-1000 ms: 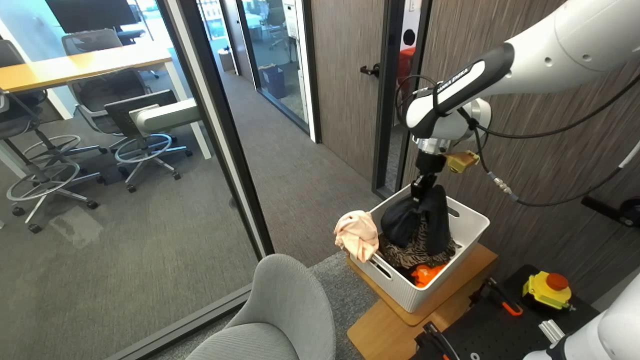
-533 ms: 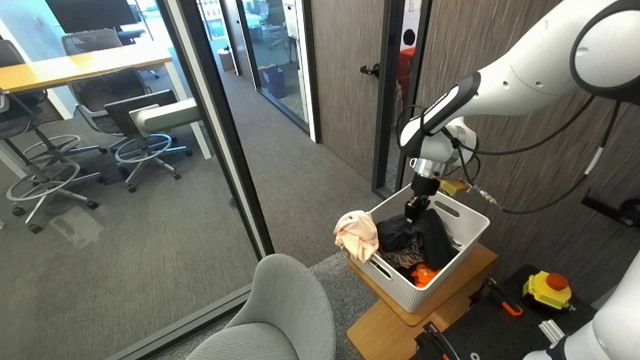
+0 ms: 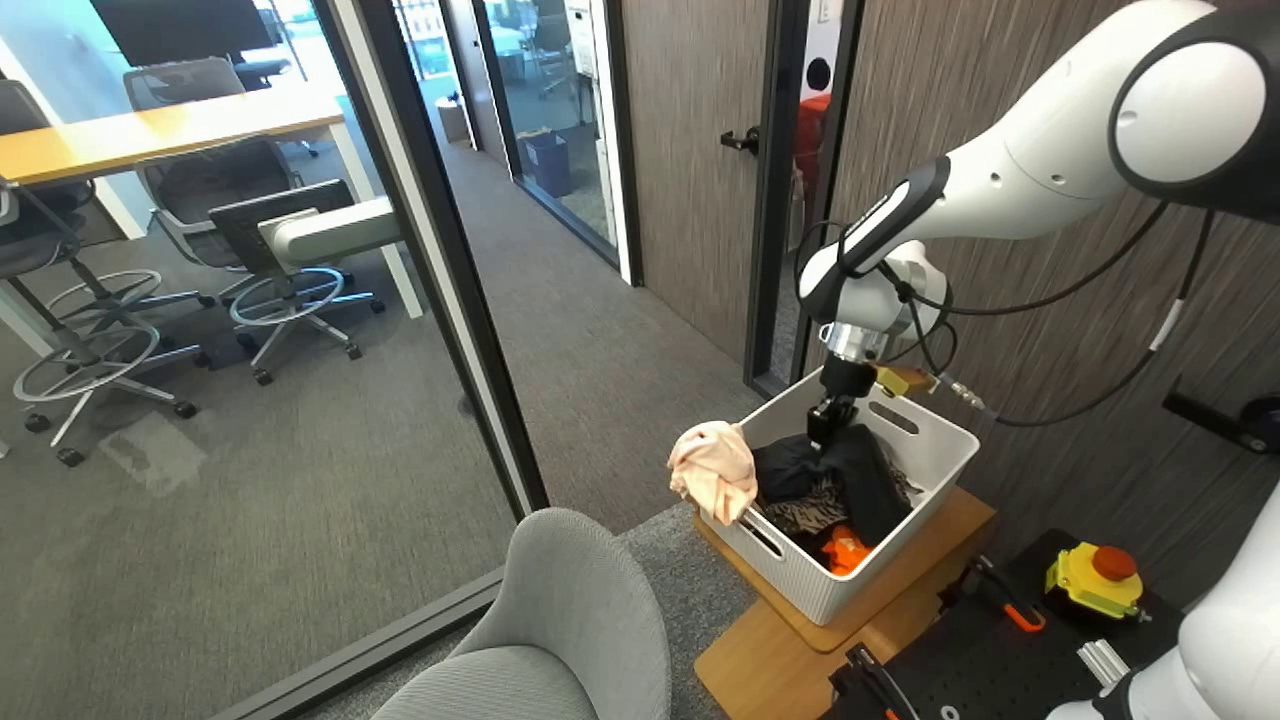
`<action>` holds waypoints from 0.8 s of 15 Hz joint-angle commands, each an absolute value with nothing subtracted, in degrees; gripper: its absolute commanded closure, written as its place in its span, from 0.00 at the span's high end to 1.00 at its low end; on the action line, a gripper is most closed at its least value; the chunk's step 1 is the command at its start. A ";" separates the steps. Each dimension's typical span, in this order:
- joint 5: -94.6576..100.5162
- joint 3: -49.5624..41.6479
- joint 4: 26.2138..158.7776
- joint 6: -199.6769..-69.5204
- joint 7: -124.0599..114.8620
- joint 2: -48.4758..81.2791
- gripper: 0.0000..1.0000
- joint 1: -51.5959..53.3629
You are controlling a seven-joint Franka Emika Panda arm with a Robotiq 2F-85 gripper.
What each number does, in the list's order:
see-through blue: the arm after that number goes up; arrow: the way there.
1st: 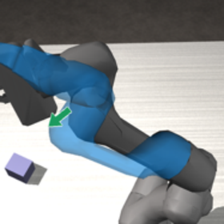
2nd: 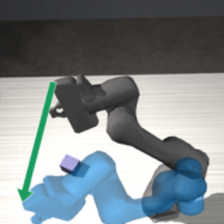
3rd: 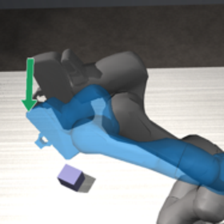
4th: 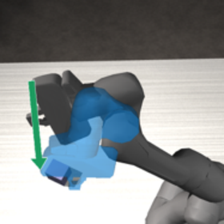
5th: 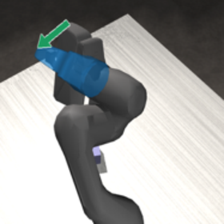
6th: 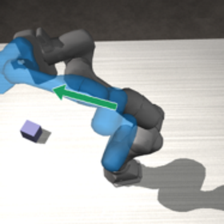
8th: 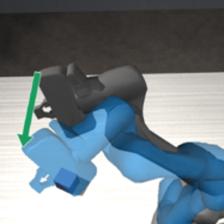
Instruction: Move the clothes from the backrest to the box
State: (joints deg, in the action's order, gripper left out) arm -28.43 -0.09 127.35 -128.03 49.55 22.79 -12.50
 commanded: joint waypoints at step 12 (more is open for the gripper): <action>-10.55 -0.51 142.43 -133.63 18.24 -10.18 1.00 -4.97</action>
